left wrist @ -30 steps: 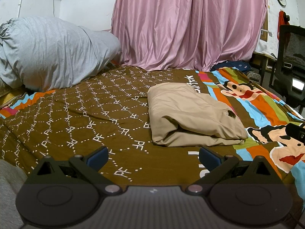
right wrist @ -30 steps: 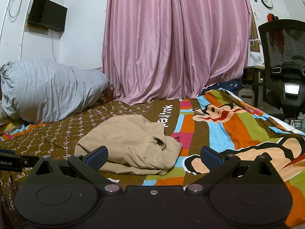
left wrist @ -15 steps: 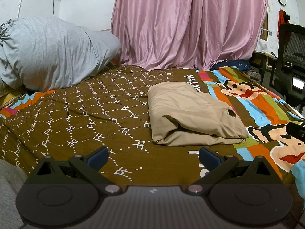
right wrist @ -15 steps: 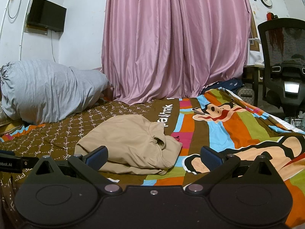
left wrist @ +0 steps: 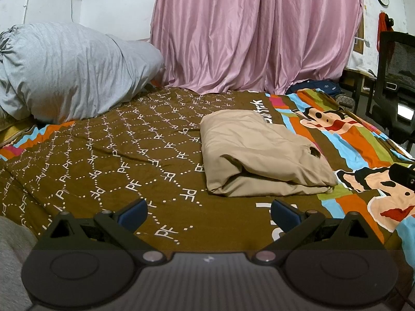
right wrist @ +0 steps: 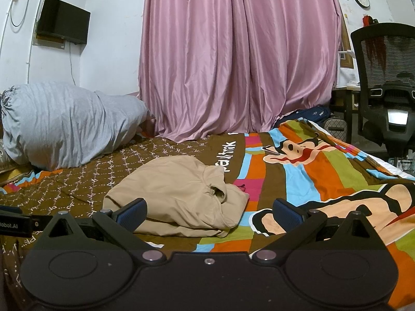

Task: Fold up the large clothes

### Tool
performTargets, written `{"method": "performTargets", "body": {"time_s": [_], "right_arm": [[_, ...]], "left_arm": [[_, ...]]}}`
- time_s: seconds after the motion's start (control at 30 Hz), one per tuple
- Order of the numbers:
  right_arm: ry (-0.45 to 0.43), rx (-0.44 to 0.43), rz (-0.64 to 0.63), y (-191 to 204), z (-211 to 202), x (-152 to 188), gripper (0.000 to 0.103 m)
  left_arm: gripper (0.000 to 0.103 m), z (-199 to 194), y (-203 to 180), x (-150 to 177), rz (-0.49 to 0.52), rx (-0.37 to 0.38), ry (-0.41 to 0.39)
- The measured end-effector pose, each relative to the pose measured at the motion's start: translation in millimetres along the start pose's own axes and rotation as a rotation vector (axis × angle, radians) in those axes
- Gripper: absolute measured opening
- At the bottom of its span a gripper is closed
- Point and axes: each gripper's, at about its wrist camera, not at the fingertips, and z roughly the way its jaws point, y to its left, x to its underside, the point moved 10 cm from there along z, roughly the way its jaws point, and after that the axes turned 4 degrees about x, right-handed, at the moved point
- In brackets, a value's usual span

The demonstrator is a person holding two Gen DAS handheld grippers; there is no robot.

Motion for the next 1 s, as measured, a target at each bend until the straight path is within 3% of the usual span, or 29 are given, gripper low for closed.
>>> {"method": "performTargets", "body": {"time_s": [1.0], "right_arm": [[0.003, 0.002, 0.007, 0.7, -0.5, 0.1, 0.102]], "left_arm": [[0.103, 0.2, -0.1, -1.1, 0.001, 0.000, 0.003]]}}
